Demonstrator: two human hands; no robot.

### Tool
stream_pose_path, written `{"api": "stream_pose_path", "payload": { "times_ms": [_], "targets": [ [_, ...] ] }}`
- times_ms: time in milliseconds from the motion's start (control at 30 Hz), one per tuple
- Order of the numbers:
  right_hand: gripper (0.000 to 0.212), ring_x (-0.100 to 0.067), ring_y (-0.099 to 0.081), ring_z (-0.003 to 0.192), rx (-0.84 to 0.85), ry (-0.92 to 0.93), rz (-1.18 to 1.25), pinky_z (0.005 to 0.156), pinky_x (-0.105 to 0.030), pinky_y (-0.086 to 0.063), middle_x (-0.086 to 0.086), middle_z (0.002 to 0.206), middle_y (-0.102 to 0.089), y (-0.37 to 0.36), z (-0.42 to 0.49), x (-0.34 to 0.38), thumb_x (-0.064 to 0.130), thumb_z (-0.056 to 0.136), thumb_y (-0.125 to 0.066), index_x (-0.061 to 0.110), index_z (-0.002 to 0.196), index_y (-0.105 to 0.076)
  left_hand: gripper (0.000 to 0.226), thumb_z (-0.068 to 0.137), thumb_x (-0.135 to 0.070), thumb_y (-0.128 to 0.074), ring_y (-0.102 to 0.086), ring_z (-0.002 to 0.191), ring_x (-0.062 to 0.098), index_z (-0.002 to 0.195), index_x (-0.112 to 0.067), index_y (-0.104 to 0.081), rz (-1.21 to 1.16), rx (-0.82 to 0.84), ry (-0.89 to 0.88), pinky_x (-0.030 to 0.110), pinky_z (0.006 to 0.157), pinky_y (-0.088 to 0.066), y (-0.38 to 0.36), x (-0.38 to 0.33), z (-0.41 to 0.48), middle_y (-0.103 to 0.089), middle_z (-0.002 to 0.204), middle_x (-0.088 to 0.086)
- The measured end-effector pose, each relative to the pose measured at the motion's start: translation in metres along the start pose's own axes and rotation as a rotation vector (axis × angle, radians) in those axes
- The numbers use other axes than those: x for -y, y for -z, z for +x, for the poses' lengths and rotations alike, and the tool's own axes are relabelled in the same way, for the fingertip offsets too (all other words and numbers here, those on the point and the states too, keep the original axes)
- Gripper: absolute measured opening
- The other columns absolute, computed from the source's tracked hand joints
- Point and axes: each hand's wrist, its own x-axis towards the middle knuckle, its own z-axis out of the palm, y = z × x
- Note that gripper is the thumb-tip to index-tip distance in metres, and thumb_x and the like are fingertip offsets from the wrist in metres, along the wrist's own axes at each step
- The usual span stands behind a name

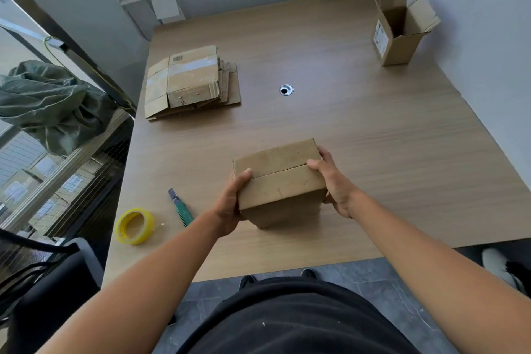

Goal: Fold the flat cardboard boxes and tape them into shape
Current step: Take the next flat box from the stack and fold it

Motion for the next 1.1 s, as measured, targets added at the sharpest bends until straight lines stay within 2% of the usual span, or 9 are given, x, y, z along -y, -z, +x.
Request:
{"api": "stream_pose_path", "payload": {
  "times_ms": [167,300,500,633,767,867,933,1000,1100],
  "targets": [
    [0.046,-0.006,-0.071,0.092,0.038,0.024,0.024,0.067,-0.021,-0.055,0.016,0.106,-0.071,-0.023,-0.001,-0.020,0.050,0.091,-0.057,0.049,0.134,-0.042,0.077,0.054,-0.067,-0.076,-0.069,0.090,0.022,0.120,-0.027,-0.069,-0.068,-0.075,-0.031,0.035,0.067,-0.055,0.028,0.002,0.007,-0.075,0.102,0.001],
    [0.052,-0.013,-0.068,0.105,-0.052,-0.019,0.101,0.075,-0.025,-0.055,0.004,0.116,-0.070,-0.029,-0.008,-0.053,0.053,0.089,-0.054,0.035,0.138,-0.048,0.089,0.061,-0.081,-0.062,-0.064,0.107,0.023,0.138,-0.036,-0.055,0.041,0.015,0.001,0.036,0.067,-0.058,0.044,0.014,0.005,-0.066,0.128,0.003],
    [0.049,-0.016,-0.063,0.115,-0.175,0.031,0.159,0.088,-0.040,-0.053,0.003,0.126,-0.066,-0.012,-0.013,-0.069,0.050,0.091,-0.056,0.035,0.137,-0.053,0.079,0.082,-0.067,-0.056,-0.052,0.133,0.026,0.150,-0.031,-0.039,0.056,0.055,-0.121,0.050,0.107,-0.045,0.017,0.014,0.015,-0.053,0.147,0.005],
    [0.049,-0.026,-0.058,0.125,-0.197,0.034,0.121,0.090,-0.056,-0.055,0.000,0.139,-0.059,0.004,-0.011,-0.065,0.046,0.094,-0.053,0.043,0.143,-0.047,0.079,0.083,-0.062,-0.054,-0.055,0.124,0.006,0.154,-0.039,-0.028,0.100,0.049,-0.132,0.040,0.101,-0.050,0.005,0.021,0.017,-0.051,0.146,-0.011],
    [0.050,-0.021,-0.063,0.113,-0.187,0.035,0.107,0.070,-0.040,-0.058,0.006,0.132,-0.064,0.019,-0.020,-0.064,0.045,0.093,-0.060,0.050,0.141,-0.047,0.109,0.062,-0.080,-0.064,-0.047,0.133,0.013,0.155,-0.045,-0.020,0.129,0.086,-0.038,0.045,0.098,-0.046,0.007,0.030,0.013,-0.037,0.157,-0.011],
    [0.054,-0.016,-0.059,0.126,-0.181,0.067,0.038,0.096,-0.040,-0.053,0.014,0.136,-0.061,0.013,-0.020,-0.064,0.055,0.087,-0.065,0.060,0.137,-0.045,0.119,0.059,-0.095,-0.052,-0.047,0.135,0.028,0.156,-0.030,-0.031,0.095,0.065,0.158,0.042,0.093,-0.045,0.016,0.045,0.013,-0.044,0.155,0.010],
    [0.061,-0.008,-0.037,0.145,-0.180,0.129,-0.053,0.115,-0.035,-0.034,0.016,0.155,-0.041,-0.002,-0.020,-0.067,0.068,0.085,-0.064,0.060,0.141,-0.039,0.105,0.069,-0.096,-0.041,-0.053,0.130,0.026,0.153,-0.033,-0.039,0.055,0.076,0.181,0.039,0.090,-0.045,0.021,0.049,0.015,-0.056,0.145,0.009],
    [0.071,0.000,-0.020,0.149,-0.202,0.158,-0.085,0.117,-0.030,-0.023,0.022,0.161,-0.027,-0.014,-0.022,-0.066,0.074,0.084,-0.063,0.060,0.146,-0.033,0.100,0.066,-0.095,-0.047,-0.057,0.125,0.023,0.148,-0.038,-0.045,0.011,0.065,0.136,0.037,0.084,-0.047,0.023,0.045,0.019,-0.063,0.137,0.004],
    [0.066,-0.014,-0.041,0.143,-0.211,0.133,0.068,0.111,-0.051,-0.041,0.014,0.156,-0.043,-0.012,-0.026,-0.066,0.064,0.086,-0.069,0.059,0.144,-0.037,0.108,0.053,-0.086,-0.061,-0.061,0.113,0.024,0.146,-0.034,-0.044,0.014,-0.023,0.045,0.034,0.072,-0.053,0.029,0.037,0.023,-0.060,0.134,0.008]
  ]
}}
